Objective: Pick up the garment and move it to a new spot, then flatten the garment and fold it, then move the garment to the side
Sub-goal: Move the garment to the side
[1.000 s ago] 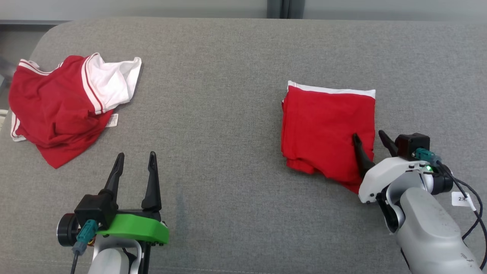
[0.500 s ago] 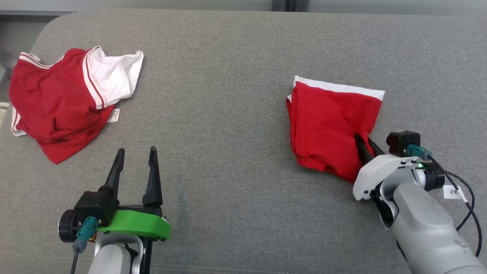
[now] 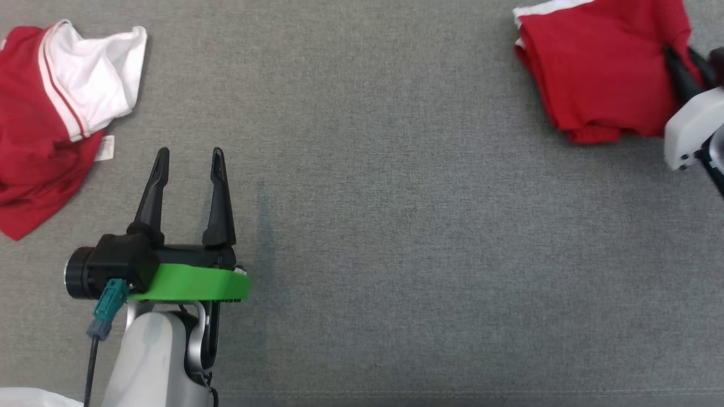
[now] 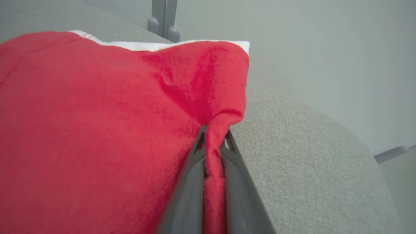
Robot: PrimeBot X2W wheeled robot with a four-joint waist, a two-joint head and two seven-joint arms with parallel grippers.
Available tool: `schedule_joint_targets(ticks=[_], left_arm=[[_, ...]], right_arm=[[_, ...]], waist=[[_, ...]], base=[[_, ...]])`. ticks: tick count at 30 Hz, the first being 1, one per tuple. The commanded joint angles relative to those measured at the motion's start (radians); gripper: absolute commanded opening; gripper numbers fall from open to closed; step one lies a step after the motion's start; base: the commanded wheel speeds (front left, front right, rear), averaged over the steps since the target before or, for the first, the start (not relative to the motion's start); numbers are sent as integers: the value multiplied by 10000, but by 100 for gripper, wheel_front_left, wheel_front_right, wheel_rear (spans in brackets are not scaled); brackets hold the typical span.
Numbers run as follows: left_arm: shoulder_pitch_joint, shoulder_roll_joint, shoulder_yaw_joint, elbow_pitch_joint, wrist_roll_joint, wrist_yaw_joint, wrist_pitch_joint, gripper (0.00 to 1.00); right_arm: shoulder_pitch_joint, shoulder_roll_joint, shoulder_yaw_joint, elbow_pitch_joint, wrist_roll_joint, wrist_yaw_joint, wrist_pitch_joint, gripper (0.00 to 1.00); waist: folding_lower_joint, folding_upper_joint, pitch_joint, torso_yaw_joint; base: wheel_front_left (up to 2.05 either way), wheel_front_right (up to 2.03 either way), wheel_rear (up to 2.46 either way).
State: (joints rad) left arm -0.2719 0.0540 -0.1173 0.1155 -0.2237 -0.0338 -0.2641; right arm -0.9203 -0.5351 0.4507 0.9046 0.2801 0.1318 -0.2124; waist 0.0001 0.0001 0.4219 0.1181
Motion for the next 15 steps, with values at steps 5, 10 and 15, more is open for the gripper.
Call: schedule_joint_targets(ticks=[5,10,15], left_arm=[[-662,267,67,-474,442,12,0,100],[-813,516,11,-897,729,20,7,100],[-751,654,-76,-1510,848,94,220,100]], right_arm=[[-896,-1193,366,-584,429,-21,109,0],[-1517,-1972,604,-864,679,-21,218,0],[-2182,-2520,947,-1158,912,-21,388,0]], waist=[[-1,-1,2073,-1667],[-1,-1,2391,-2325],[-1,-1,2489,-2644]], base=[[0,0,0],[0,0,0],[0,0,0]])
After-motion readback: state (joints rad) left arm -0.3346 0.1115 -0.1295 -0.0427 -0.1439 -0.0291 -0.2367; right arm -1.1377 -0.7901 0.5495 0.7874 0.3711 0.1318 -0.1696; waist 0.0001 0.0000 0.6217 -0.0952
